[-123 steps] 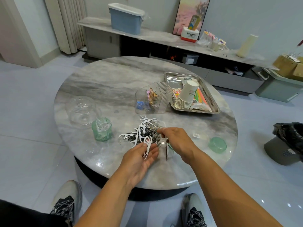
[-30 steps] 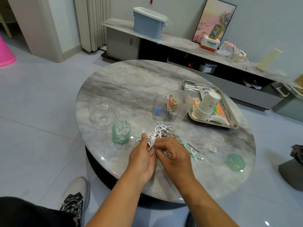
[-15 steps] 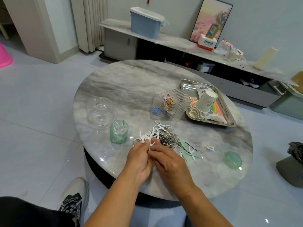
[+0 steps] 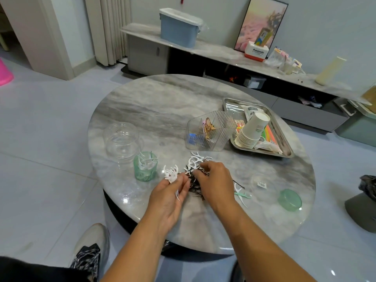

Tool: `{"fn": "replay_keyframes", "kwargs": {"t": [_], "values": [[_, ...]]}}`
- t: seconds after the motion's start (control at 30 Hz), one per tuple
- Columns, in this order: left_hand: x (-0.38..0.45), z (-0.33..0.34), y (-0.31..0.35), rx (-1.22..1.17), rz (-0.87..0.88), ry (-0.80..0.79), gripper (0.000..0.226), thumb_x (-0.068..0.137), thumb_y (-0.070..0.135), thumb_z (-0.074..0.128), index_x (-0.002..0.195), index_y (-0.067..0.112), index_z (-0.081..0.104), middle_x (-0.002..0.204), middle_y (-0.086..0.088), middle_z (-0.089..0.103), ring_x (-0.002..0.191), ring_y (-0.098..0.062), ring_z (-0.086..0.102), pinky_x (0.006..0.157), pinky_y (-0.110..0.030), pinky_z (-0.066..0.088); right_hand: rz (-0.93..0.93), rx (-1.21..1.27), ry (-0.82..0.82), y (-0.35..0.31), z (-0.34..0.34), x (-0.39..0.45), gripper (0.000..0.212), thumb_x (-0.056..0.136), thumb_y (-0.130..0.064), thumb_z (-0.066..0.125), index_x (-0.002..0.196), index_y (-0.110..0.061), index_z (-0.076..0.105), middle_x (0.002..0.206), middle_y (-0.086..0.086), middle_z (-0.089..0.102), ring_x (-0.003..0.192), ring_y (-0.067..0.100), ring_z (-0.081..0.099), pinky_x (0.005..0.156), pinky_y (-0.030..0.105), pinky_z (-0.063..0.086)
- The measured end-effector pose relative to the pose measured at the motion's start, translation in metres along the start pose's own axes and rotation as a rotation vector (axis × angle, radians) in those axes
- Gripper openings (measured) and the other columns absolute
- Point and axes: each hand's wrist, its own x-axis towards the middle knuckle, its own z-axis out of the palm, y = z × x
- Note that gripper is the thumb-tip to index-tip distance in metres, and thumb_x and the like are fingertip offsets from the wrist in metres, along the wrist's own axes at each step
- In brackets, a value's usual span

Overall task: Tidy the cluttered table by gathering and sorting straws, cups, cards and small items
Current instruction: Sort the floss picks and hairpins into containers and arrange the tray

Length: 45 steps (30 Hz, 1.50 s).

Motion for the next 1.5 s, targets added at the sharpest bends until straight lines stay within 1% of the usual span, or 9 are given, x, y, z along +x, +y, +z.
{"fn": "replay_keyframes", "kwargs": {"t": [0.13, 0.37, 0.5, 0.7, 0.83, 0.93, 1.1, 1.3, 1.5], "values": [[0.005, -0.006, -0.005, 0.067, 0.042, 0.022, 0.017, 0.099, -0.007, 0.054, 0.110, -0.004, 0.066, 0.093, -0.013, 0.078, 0.086, -0.018, 0.076, 0.070, -0.024, 0.060, 0.164, -0.162, -0.180, -0.018, 0.004, 0.031, 0.043, 0.076, -0.061, 0.073, 0.092, -0.022, 0.065, 0.103, 0.000, 0.071, 0.103, 0.028, 0.063, 0.086, 0.038, 0.049], [0.012, -0.007, -0.007, 0.275, 0.082, 0.057, 0.013, 0.102, 0.011, 0.058, 0.099, 0.007, 0.070, 0.082, -0.002, 0.074, 0.059, -0.003, 0.062, 0.056, -0.019, 0.054, 0.284, -0.125, -0.288, -0.028, 0.016, 0.054, 0.036, 0.077, -0.043, 0.080, 0.096, -0.014, 0.070, 0.100, 0.006, 0.073, 0.098, 0.028, 0.068, 0.087, 0.037, 0.054], [0.015, 0.001, -0.004, 0.197, 0.081, 0.007, 0.017, 0.102, 0.018, 0.058, 0.103, 0.003, 0.066, 0.085, -0.006, 0.077, 0.077, -0.013, 0.074, 0.064, -0.024, 0.058, 0.326, 0.064, -0.268, -0.022, 0.007, 0.058, 0.025, 0.075, -0.032, 0.086, 0.075, -0.014, 0.069, 0.084, 0.006, 0.072, 0.082, 0.026, 0.068, 0.075, 0.035, 0.053], [0.016, 0.006, 0.000, 0.041, 0.033, -0.045, 0.046, 0.106, 0.042, 0.042, 0.123, 0.002, 0.057, 0.101, -0.014, 0.077, 0.095, -0.023, 0.076, 0.072, -0.029, 0.062, 0.337, 0.382, -0.204, -0.021, -0.027, 0.059, 0.017, 0.083, -0.023, 0.083, 0.080, -0.008, 0.075, 0.074, 0.006, 0.071, 0.058, 0.013, 0.056, 0.058, 0.029, 0.050], [0.017, 0.005, 0.000, -0.002, 0.022, -0.056, 0.050, 0.105, 0.046, 0.041, 0.123, 0.002, 0.059, 0.108, -0.016, 0.076, 0.099, -0.023, 0.075, 0.080, -0.032, 0.061, 0.342, 0.417, -0.512, -0.031, -0.037, 0.047, 0.013, 0.081, -0.022, 0.084, 0.076, -0.014, 0.076, 0.053, -0.009, 0.065, 0.040, 0.003, 0.048, 0.041, 0.018, 0.034], [0.016, 0.002, 0.000, 0.008, 0.030, -0.090, 0.040, 0.104, 0.035, 0.050, 0.120, 0.002, 0.064, 0.114, -0.017, 0.074, 0.102, -0.022, 0.073, 0.084, -0.033, 0.059, 0.273, 0.431, -0.588, -0.032, -0.022, 0.034, 0.010, 0.079, -0.018, 0.084, 0.075, -0.011, 0.079, 0.065, -0.001, 0.073, 0.055, 0.005, 0.063, 0.049, 0.015, 0.047], [0.019, -0.003, -0.009, 0.145, 0.113, -0.007, 0.020, 0.104, 0.006, 0.053, 0.113, -0.003, 0.067, 0.098, -0.011, 0.077, 0.082, -0.015, 0.074, 0.070, -0.023, 0.059, 0.216, 0.229, -0.176, -0.021, -0.008, 0.059, 0.020, 0.083, -0.032, 0.080, 0.072, -0.020, 0.070, 0.073, -0.004, 0.071, 0.077, 0.018, 0.067, 0.071, 0.032, 0.052], [0.020, -0.002, -0.007, 0.009, 0.113, -0.002, 0.023, 0.104, 0.007, 0.051, 0.118, -0.006, 0.064, 0.111, -0.020, 0.074, 0.099, -0.024, 0.074, 0.074, -0.028, 0.061, 0.157, -0.234, -0.315, -0.036, 0.010, 0.069, 0.047, 0.074, -0.056, 0.080, 0.092, -0.016, 0.064, 0.088, 0.002, 0.065, 0.086, 0.026, 0.063, 0.068, 0.031, 0.041], [0.019, -0.001, -0.004, -0.023, 0.087, -0.026, 0.024, 0.102, 0.004, 0.053, 0.121, -0.007, 0.063, 0.115, -0.020, 0.073, 0.110, -0.026, 0.071, 0.092, -0.034, 0.059, 0.252, -0.164, -0.385, -0.041, 0.022, 0.078, 0.029, 0.081, -0.026, 0.080, 0.087, -0.010, 0.056, 0.098, 0.007, 0.066, 0.096, 0.028, 0.065, 0.072, 0.031, 0.046]]}}
